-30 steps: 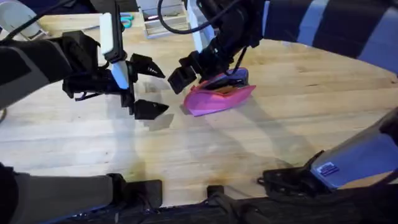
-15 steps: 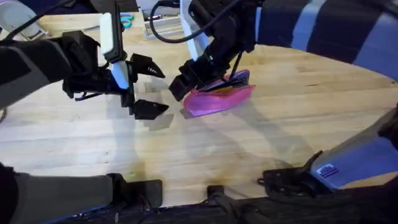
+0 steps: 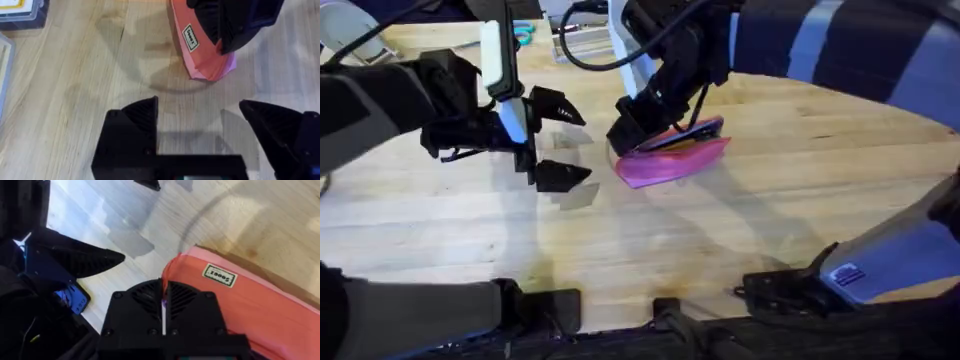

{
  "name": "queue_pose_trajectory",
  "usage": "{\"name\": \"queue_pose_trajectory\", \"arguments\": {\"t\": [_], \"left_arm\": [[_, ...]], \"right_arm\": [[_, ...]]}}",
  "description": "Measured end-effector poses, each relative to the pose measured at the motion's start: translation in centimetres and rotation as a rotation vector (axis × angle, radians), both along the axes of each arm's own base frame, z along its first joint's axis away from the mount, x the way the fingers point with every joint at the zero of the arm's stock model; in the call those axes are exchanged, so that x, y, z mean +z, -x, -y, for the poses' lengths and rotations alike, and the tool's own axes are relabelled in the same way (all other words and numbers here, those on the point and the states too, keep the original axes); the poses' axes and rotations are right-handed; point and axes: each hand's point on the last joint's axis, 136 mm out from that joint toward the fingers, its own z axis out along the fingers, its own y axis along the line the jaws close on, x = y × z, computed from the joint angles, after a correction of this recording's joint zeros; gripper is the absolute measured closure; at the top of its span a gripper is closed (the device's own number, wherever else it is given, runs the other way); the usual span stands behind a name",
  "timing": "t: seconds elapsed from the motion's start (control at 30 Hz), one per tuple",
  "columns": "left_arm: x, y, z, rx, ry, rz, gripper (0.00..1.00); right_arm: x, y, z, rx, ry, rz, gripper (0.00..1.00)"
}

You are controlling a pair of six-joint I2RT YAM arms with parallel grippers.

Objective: Unzip the bag, pick up the pens from the table one at a time and place them inside, then zip the bag closed.

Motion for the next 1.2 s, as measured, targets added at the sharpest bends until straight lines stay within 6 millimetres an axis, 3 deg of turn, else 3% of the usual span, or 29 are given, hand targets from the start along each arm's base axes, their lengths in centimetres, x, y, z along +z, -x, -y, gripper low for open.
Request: {"name": "queue_pose_trajectory", "arguments": {"t": [0.33,0.73,0.97,1.2], "left_arm": [[0.0,0.0,0.0,0.000,0.000,0.000,0.007],[0.5,0.1,0.4,-0.002,0.037,-0.003,0.007],[1.5,0.4,1.2,-0.011,0.109,-0.009,0.007],[1.3,1.3,3.5,-0.092,0.135,-0.033,0.007]], "right_arm": [[0.3,-0.2,-0.1,0.000,-0.002,0.007,0.968],[4.4,-1.9,-1.0,-0.004,-0.032,0.080,0.969],[5.5,-2.5,-1.4,0.010,-0.052,0.116,0.969],[5.5,-2.4,-1.4,0.013,-0.052,0.117,0.968]]}}
